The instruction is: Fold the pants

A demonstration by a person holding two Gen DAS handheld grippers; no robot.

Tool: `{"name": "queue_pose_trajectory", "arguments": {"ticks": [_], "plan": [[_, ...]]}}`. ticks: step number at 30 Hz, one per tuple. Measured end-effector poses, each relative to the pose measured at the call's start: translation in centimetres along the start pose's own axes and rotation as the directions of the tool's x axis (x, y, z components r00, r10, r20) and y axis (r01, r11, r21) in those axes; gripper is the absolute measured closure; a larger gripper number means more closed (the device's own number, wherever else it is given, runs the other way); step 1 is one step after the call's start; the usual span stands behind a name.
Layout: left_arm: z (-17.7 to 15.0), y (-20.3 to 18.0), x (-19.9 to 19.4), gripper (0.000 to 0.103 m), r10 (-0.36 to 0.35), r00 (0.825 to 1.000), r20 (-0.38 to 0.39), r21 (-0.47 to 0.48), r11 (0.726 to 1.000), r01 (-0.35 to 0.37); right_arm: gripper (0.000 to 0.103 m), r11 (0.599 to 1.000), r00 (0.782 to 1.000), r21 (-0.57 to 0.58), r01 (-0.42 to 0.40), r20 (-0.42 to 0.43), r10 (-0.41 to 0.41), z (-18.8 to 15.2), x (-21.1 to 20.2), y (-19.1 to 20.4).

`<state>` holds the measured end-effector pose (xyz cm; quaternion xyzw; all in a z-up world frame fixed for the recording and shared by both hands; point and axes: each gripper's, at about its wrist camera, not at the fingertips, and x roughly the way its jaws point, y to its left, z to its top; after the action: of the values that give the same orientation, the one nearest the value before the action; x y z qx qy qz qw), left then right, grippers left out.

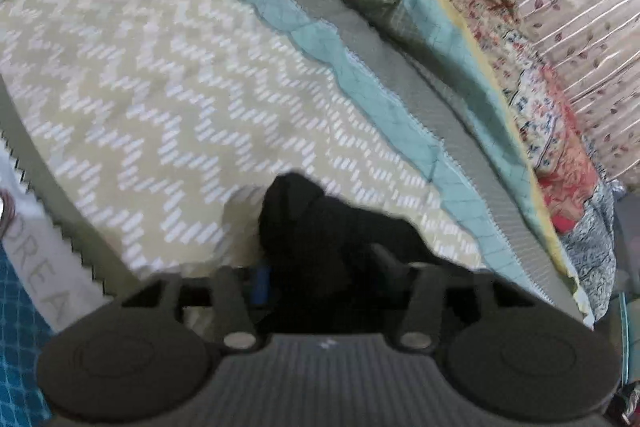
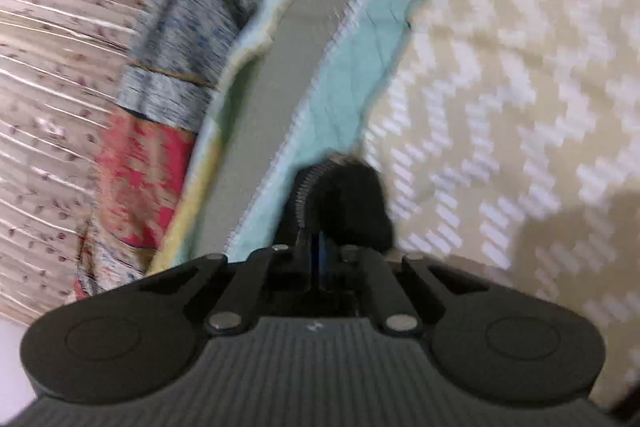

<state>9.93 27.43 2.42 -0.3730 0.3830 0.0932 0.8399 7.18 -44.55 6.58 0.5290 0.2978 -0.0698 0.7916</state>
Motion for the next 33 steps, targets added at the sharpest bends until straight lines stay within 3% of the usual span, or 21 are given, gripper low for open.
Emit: {"name": "queue_pose_trajectory", "arguments": {"ticks": [2, 3, 4, 8, 12, 14, 17, 19, 21, 23, 24, 26, 28, 33], "plan": [[0.8, -0.9, 0.4, 0.061, 0.006, 1.000, 0.011, 0.038, 0.999, -0.006, 0.098, 0.999, 0.998, 0.013, -0.047, 0.033, 0.047, 0.7, -2.4, 0.8], [1.1, -1.3, 0.6, 0.086, 0.004, 1.000, 0.001, 0.057, 0.998, -0.004, 0.098, 0.997, 0.996, 0.016, -0.072, 0.053, 0.071, 1.2, -3.7, 1.3], [1.4, -1.8, 0.7, 0.091, -0.014, 1.000, -0.007, 0.076, 0.997, 0.014, 0.099, 0.994, 0.991, 0.011, -0.104, 0.081, 0.103, 1.8, -5.5, 2.0], [1.1, -4.3, -0.7, 0.094, -0.084, 0.996, 0.036, 0.181, 0.981, 0.076, 0.099, 0.979, 0.961, -0.042, -0.198, 0.187, 0.203, 3.9, -11.9, 4.7], [1.8, -5.8, -2.3, 0.094, -0.190, 0.976, 0.111, 0.180, 0.969, 0.168, 0.099, 0.969, 0.923, -0.121, -0.215, 0.299, 0.242, 5.3, -16.2, 7.1], [2.8, -6.5, -2.2, 0.094, -0.225, 0.965, 0.137, 0.162, 0.966, 0.202, 0.099, 0.968, 0.907, -0.166, -0.191, 0.346, 0.238, 5.7, -16.9, 8.3], [4.2, -8.2, 0.1, 0.094, -0.219, 0.968, 0.124, 0.149, 0.968, 0.200, 0.099, 0.976, 0.915, -0.183, -0.115, 0.364, 0.176, 7.1, -14.0, 9.0], [4.7, -9.8, 2.9, 0.088, -0.190, 0.977, 0.098, 0.167, 0.971, 0.172, 0.099, 0.973, 0.919, -0.233, -0.003, 0.383, 0.095, 8.0, -9.9, 9.5], [4.7, -11.0, 6.5, 0.078, -0.104, 0.993, 0.057, 0.193, 0.977, 0.091, 0.093, 0.927, 0.933, -0.355, 0.121, 0.360, 0.016, 8.6, -4.7, 9.4], [4.2, -11.4, 9.3, 0.072, 0.017, 1.000, 0.004, 0.213, 0.977, -0.018, 0.086, 0.916, 0.913, -0.318, 0.245, 0.395, -0.107, 7.8, -2.1, 7.3], [3.9, -11.2, 9.8, 0.072, 0.040, 0.999, -0.029, 0.210, 0.977, -0.033, 0.086, 0.935, 0.918, -0.281, 0.215, 0.386, -0.095, 7.3, -1.8, 5.8], [3.3, -9.9, 8.7, 0.064, -0.016, 0.999, -0.034, 0.194, 0.981, 0.023, 0.086, 0.961, 0.955, -0.255, 0.105, 0.296, -0.026, 6.0, -1.4, 2.8], [2.9, -8.2, 6.4, 0.047, -0.028, 1.000, 0.006, 0.201, 0.979, 0.026, 0.086, 0.943, 0.967, -0.310, 0.123, 0.249, -0.044, 4.5, -1.3, 1.0], [1.9, -3.2, 2.5, 0.040, -0.017, 1.000, -0.002, 0.147, 0.989, 0.017, 0.086, 0.939, 0.973, -0.309, 0.153, 0.212, -0.089, 3.2, -1.8, -3.3]]}}
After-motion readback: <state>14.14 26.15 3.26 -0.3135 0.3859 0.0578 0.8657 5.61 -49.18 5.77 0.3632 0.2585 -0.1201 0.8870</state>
